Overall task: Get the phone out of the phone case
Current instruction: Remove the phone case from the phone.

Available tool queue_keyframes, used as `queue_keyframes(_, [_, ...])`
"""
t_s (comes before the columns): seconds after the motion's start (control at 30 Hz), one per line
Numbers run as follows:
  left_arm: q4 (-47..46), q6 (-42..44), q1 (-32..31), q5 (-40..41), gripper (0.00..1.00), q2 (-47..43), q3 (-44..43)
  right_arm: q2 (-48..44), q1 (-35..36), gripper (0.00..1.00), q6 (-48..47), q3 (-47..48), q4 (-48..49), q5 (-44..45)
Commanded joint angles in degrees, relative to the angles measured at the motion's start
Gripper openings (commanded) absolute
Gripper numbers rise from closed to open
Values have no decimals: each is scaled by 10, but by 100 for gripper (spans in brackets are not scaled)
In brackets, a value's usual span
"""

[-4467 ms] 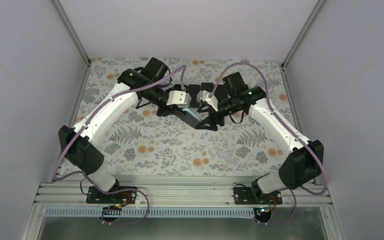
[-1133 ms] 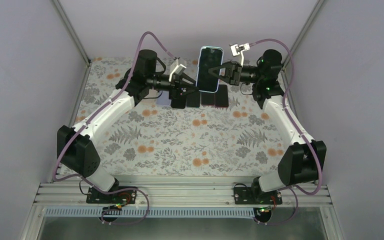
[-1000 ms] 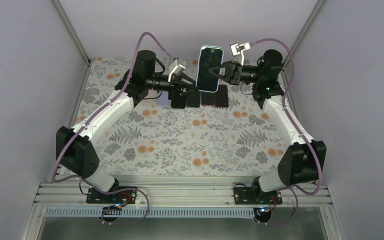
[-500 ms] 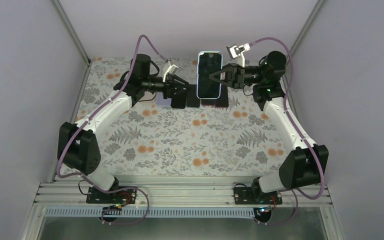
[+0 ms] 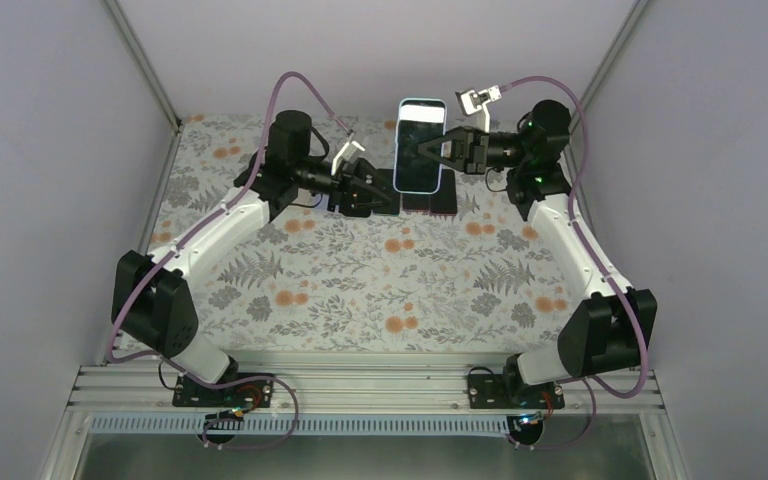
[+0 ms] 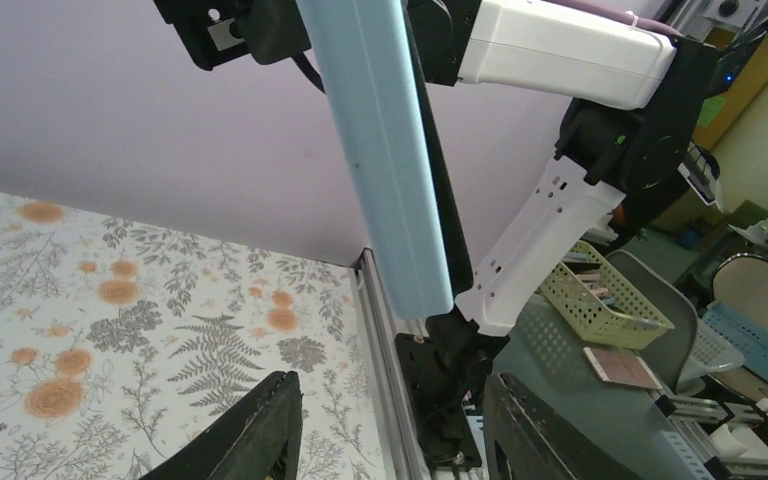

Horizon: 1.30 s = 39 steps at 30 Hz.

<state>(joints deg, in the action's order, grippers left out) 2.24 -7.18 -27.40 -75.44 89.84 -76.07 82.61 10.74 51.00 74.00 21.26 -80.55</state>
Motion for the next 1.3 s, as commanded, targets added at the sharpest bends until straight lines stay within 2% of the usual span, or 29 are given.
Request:
queue_keyframes(0.0, [-8, -7, -1, -17, 47, -11, -18, -3, -4, 4, -11, 21, 4, 19])
queue_keyframes(0.37, [-37, -45, -3, -5, 45, -8, -21, -8, -5, 4, -22, 11, -3, 20])
queue_keyframes(0.77, [-45, -69, -3, 35, 39, 4, -29, -9, -4, 4, -24, 4, -4, 20])
queue_keyframes(0.97, [-44, -74, -3, 47, 39, 8, -31, -9, -3, 4, -25, 1, -3, 20])
queue_keyframes(1.1, [-57, -78, -3, 34, 43, 8, -25, -8, -4, 4, -30, 1, -6, 21])
queue_keyframes(1.27, [-94, -110, -3, 15, 44, 8, -17, -7, -3, 4, -33, -1, -8, 22])
